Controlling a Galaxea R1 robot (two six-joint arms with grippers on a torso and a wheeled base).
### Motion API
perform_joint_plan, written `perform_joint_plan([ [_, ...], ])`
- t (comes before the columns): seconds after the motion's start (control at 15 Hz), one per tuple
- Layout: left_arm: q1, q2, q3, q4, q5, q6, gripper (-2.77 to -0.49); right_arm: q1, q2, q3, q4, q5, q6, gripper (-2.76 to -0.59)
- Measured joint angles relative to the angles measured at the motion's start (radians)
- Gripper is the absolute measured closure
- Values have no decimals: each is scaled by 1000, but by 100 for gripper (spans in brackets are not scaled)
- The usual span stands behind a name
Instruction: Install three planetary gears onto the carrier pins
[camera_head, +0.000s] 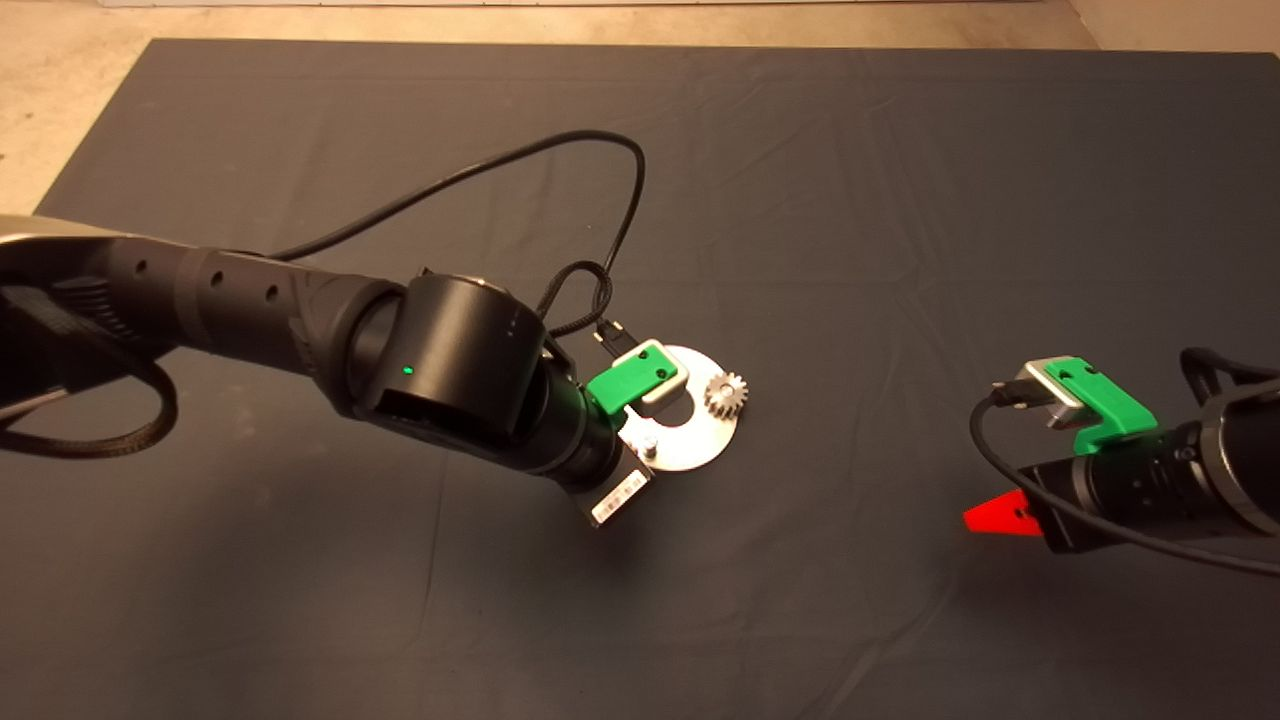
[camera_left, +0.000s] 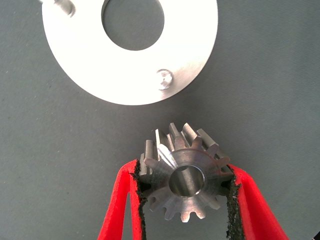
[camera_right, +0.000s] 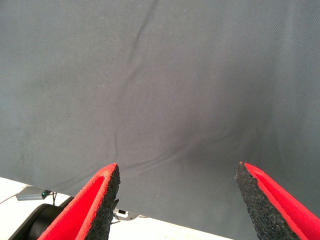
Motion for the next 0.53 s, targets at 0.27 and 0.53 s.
perform_joint_plan([
  [0.27, 0, 20, -54, -3, 0, 11, -66, 0, 0, 0, 0, 3, 0, -173],
  [0.53, 0, 94, -130, -23, -4, 81, -66, 0, 0, 0, 0, 6, 0, -173],
])
